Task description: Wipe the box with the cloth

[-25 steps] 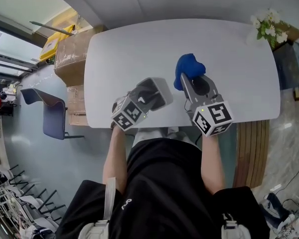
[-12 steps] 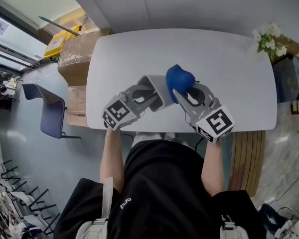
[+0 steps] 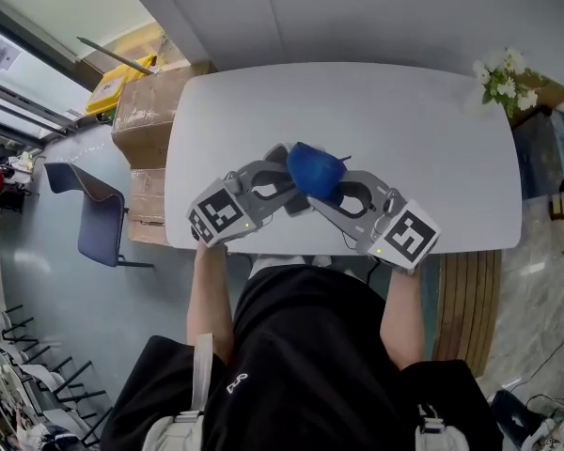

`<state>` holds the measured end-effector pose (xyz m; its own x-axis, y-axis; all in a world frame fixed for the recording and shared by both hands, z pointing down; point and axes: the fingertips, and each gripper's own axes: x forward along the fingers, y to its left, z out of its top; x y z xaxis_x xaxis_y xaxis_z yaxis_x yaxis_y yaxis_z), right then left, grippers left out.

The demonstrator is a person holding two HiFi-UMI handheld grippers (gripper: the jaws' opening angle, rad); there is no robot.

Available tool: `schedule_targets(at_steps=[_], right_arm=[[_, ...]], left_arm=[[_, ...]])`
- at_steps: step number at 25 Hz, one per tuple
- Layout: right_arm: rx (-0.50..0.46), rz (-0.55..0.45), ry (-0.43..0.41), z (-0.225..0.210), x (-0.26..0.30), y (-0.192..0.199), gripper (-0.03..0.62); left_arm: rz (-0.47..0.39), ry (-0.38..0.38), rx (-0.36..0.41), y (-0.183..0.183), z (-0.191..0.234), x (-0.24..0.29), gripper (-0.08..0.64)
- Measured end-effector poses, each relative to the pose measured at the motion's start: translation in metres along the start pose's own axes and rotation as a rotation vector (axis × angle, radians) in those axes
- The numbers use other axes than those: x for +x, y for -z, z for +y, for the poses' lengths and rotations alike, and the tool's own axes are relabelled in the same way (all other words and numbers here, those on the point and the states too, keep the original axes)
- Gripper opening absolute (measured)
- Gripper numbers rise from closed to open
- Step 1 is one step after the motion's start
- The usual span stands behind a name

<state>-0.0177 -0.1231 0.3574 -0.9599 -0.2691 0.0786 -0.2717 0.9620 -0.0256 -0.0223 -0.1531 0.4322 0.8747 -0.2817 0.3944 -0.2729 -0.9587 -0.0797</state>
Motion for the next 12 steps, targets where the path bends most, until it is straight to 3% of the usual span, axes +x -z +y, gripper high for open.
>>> schedule_targets(at_steps=[4, 12], right_arm=[[-0.018, -0.004, -0.050, 0.010, 0.004, -0.008, 0.067], [-0.025, 0.009, -0.075, 0.014, 0.006, -0.008, 0.067]], left_arm=[[0.012, 0.088, 0.041, -0.004, -0.018, 0.002, 0.044], [-0.011, 0.236, 0.044, -0.003, -0.046, -0.001, 0.044]])
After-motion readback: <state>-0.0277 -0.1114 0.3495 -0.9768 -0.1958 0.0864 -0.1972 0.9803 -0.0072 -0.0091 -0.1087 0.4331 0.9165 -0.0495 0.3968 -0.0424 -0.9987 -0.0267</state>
